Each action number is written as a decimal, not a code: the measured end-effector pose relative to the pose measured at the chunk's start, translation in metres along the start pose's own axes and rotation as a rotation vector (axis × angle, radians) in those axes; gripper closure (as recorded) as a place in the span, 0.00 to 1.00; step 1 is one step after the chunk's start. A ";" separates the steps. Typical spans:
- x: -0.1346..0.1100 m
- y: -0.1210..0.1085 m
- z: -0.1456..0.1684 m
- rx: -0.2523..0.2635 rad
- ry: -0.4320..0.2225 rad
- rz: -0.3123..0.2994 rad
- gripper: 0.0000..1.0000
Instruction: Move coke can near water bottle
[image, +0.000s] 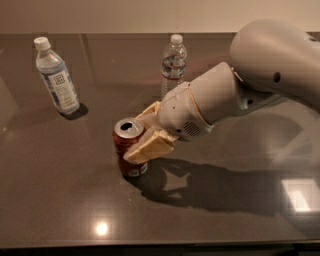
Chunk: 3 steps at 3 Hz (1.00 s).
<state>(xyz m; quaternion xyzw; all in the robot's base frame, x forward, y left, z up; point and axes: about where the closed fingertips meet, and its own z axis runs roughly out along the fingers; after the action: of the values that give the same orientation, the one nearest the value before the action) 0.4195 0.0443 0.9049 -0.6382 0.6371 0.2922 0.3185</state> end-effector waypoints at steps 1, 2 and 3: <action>0.010 -0.020 -0.035 0.070 -0.019 0.044 0.84; 0.025 -0.053 -0.066 0.155 -0.022 0.096 1.00; 0.039 -0.093 -0.090 0.237 -0.020 0.144 1.00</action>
Offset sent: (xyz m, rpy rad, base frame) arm 0.0975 -0.1228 0.0341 0.0366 -0.0386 -0.3309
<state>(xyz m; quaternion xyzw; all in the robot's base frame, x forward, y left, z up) 0.5103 -0.0515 0.9343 -0.5460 0.7079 0.2434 0.3761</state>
